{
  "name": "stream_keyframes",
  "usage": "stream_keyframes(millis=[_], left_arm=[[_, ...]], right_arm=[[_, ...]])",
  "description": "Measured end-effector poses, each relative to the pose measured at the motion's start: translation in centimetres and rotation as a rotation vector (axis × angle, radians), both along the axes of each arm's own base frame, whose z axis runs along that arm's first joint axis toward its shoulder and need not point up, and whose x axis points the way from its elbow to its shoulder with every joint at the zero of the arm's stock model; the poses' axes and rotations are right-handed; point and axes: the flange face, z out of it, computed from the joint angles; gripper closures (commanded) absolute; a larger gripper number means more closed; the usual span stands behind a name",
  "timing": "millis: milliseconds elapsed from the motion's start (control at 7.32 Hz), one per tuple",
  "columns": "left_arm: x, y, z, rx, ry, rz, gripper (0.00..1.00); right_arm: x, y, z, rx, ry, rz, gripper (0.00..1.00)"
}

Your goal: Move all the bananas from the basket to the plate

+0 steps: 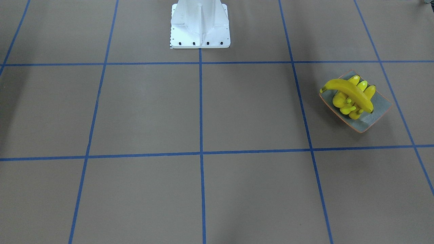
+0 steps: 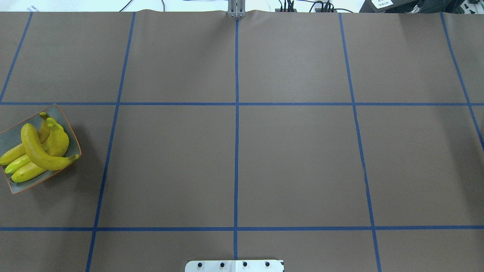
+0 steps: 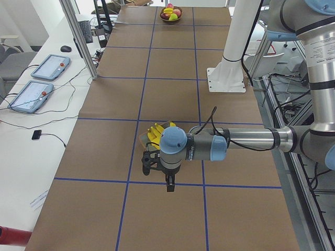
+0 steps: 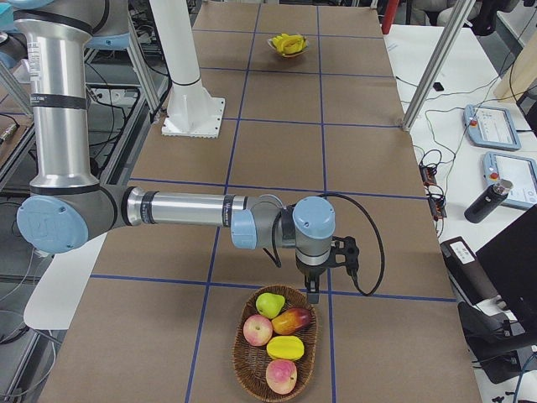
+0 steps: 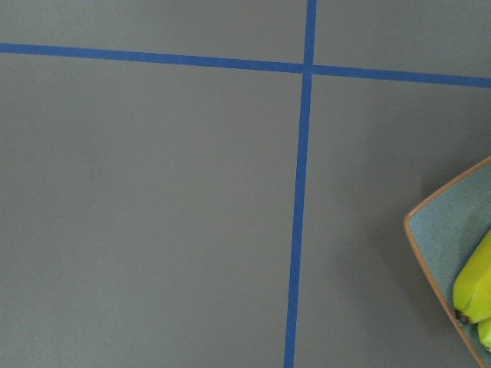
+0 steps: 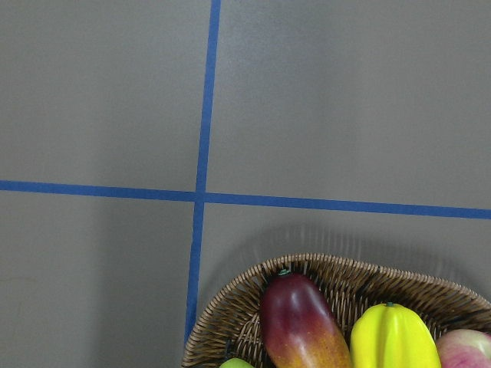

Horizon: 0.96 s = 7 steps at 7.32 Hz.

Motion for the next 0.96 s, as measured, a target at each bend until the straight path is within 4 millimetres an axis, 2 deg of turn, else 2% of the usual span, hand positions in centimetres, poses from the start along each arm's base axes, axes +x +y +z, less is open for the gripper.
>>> stream_keyframes(millis=[546,956], left_arm=[[-0.1,0.3,0.1,-0.003,0.0,-0.002,0.0],[0.0,1.6,1.3,-0.034,0.001,-0.002,0.0]], right_arm=[[-0.5,1.8,-0.1,0.021,0.002,-0.032,0.0],[-0.7,2.1,0.1,0.021,0.008,-0.037,0.0]])
